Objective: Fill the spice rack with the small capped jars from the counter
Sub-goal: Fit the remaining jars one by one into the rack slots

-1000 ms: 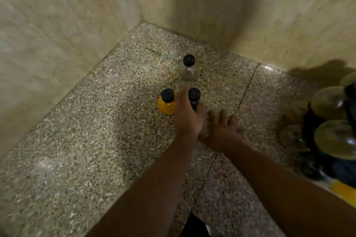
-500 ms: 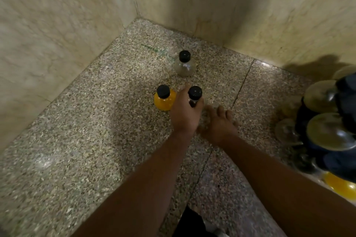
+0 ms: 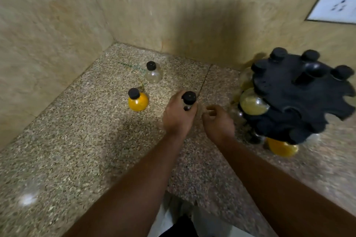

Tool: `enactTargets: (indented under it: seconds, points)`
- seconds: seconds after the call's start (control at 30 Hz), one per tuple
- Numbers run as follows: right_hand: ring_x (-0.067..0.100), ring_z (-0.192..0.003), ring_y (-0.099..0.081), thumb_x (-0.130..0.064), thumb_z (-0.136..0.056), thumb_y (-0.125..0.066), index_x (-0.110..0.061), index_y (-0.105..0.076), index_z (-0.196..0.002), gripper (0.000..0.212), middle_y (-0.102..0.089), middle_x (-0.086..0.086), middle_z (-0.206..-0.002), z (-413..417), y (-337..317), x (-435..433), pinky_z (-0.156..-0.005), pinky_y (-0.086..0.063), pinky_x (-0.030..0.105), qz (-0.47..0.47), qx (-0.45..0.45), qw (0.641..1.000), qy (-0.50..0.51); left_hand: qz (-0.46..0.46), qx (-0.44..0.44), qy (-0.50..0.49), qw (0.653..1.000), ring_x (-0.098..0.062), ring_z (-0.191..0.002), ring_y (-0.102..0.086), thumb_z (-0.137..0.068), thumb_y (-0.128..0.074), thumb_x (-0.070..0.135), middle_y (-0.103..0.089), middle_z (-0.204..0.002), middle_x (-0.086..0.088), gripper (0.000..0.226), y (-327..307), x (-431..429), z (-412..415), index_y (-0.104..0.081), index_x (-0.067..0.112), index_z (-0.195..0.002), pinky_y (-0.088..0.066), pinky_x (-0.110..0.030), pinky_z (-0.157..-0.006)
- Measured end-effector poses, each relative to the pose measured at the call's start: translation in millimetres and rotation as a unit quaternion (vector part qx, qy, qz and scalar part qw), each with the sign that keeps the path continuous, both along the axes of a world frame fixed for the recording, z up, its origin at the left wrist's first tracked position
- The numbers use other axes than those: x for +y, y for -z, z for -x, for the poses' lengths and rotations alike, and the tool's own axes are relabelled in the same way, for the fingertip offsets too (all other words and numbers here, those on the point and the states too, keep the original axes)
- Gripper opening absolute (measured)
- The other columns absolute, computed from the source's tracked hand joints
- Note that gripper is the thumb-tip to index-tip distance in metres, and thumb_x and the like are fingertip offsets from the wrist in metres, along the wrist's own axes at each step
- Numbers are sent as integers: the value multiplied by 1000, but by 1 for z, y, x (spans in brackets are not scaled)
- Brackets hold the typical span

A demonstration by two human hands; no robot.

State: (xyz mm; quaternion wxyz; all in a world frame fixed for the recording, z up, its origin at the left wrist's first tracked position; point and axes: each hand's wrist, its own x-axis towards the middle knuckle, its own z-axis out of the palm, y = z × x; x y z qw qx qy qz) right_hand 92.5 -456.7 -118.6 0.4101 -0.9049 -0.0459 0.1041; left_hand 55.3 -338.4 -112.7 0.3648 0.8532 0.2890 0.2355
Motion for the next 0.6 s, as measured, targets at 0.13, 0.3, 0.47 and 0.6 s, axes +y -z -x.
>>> enactTargets:
  seconds: [0.13,0.3,0.47,0.6]
  points:
    - [26,-93,-65,-38,-94,-57,-25,-68,-107,22,-72,1,-101,11,-15,-47,-80,-53,37,-77,10,991,110,-3,-14,45,999,-15,-105,-65,-82,-77,44,-69,-120,3,51,-6,-51,3,-63,23,-126,-42,-22,-80]
    - [23,-86,-61,-32,-94,-58,-24,-67,-89,13,-67,-3,-86,22,-27,-107,-74,-50,35,-179,18,962,205,26,-33,119,992,-14,-107,-65,-78,-78,44,-70,-119,4,52,-7,-108,8,-65,24,-125,-54,-32,-86]
    - [19,-87,-65,-25,-95,-56,-18,-74,-96,19,-73,3,-92,28,-37,-154,-72,-51,32,-320,31,908,271,38,-55,204,977,-12,-109,-63,-77,-81,44,-69,-119,2,56,-14,-150,10,-65,20,-125,-54,-31,-89]
    - [20,-73,-62,-30,-97,-57,-15,-72,-102,22,-75,7,-101,21,-49,-185,-60,-47,30,-418,76,849,313,15,-70,239,968,-13,-107,-61,-74,-81,52,-64,-117,1,60,-26,-173,6,-65,20,-122,-54,-33,-88]
